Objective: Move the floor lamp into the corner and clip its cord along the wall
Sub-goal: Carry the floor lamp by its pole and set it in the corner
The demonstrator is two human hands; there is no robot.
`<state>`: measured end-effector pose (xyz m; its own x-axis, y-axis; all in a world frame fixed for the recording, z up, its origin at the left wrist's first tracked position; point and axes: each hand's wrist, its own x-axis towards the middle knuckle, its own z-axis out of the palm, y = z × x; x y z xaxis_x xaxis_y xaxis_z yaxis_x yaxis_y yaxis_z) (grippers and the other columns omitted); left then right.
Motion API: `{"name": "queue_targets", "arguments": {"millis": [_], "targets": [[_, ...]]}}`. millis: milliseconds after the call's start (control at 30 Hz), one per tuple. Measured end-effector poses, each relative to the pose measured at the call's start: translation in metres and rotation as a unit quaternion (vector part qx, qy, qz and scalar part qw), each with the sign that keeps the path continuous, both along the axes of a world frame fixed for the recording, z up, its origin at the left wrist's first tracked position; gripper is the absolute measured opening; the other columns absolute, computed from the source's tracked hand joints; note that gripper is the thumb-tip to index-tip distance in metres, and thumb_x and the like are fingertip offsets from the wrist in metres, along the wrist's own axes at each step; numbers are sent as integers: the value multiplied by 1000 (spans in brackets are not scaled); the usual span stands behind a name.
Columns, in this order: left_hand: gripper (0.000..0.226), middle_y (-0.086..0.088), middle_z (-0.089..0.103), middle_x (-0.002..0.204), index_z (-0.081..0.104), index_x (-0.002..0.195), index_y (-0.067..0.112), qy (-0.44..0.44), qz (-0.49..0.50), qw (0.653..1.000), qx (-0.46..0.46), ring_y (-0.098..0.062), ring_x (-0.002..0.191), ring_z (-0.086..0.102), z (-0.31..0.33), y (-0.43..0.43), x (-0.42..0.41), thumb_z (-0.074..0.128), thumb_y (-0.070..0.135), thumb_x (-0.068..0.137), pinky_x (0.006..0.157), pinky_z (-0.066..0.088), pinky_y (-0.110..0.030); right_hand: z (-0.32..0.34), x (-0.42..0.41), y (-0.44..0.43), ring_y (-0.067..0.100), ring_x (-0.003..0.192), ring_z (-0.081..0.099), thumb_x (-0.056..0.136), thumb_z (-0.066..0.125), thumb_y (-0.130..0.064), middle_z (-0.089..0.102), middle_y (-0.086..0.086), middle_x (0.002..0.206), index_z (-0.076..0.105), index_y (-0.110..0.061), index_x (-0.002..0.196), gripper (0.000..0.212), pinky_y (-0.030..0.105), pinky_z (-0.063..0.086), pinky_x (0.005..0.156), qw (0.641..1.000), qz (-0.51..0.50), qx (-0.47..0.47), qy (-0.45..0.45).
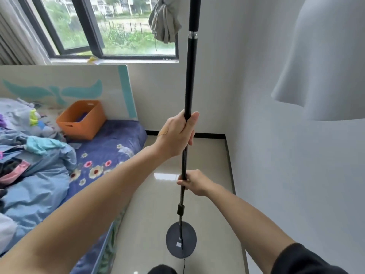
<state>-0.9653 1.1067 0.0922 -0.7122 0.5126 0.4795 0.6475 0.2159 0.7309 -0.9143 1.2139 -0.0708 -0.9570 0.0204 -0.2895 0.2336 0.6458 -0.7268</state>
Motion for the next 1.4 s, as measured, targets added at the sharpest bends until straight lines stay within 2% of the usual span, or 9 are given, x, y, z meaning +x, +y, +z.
{"name": "queue_targets", "arguments": {"millis": [300,533,733,833,933,1167,1267,1333,1400], "targets": [[40,-8,64,62,43,76,22,-18,-27,999,-7,-14,50,61,-22,60,-176,34,52,102,63,51,-38,-17,-169,63,19,91,65,92,65,-35,69,-2,95,70,-25,92,12,34,54,84,999,-22,30,-3],[41,1,61,56,43,77,19,-76,-83,993,-46,-23,58,64,-27,108,-333,33,52,99,65,55,-47,-24,-311,105,21,94,66,92,67,-27,72,3,99,72,-19,91,9,33,53,87,994,-103,33,-2],[45,3,66,62,47,76,17,-74,-148,980,-106,-18,66,64,-14,179,-433,31,53,98,71,54,-41,-11,-403,166,18,93,66,90,69,-16,70,-1,97,71,-21,91,5,28,51,86,981,-192,-12,7],[47,5,70,68,49,75,17,-54,-166,974,-142,-12,64,61,-21,220,-477,31,54,97,65,48,-31,-16,-444,202,17,96,67,89,70,-19,72,-2,102,74,-20,97,9,29,51,90,976,-215,-18,-1],[44,6,69,68,47,74,20,-50,-169,971,-162,-13,66,62,-35,265,-521,30,55,96,67,49,-31,-29,-489,244,17,98,66,90,69,-22,71,-1,107,74,-20,102,13,28,50,90,976,-218,-13,-2],[47,1,70,69,50,79,16,-68,-148,966,-202,-21,72,64,-54,371,-625,31,56,94,77,53,-43,-48,-600,351,17,90,60,94,65,-22,69,5,114,71,-17,112,20,25,42,78,981,-196,-9,-10],[45,2,69,70,51,78,18,-85,-127,967,-204,-24,74,64,-56,406,-670,31,55,94,79,52,-45,-40,-645,392,22,96,63,96,62,-24,69,4,115,70,-19,117,23,26,42,77,984,-176,8,4],[44,3,68,71,52,78,17,-97,-122,966,-205,-25,76,65,-58,424,-699,32,52,97,81,52,-46,-36,-672,412,23,93,63,98,58,-25,70,3,105,70,-19,111,18,26,43,69,986,-164,25,11],[43,2,68,72,53,83,15,-110,-121,965,-207,-24,77,64,-62,440,-726,32,49,99,83,51,-47,-34,-696,429,22,80,60,100,55,-26,65,-1,84,63,-22,91,13,23,36,57,986,-162,37,11]]}}
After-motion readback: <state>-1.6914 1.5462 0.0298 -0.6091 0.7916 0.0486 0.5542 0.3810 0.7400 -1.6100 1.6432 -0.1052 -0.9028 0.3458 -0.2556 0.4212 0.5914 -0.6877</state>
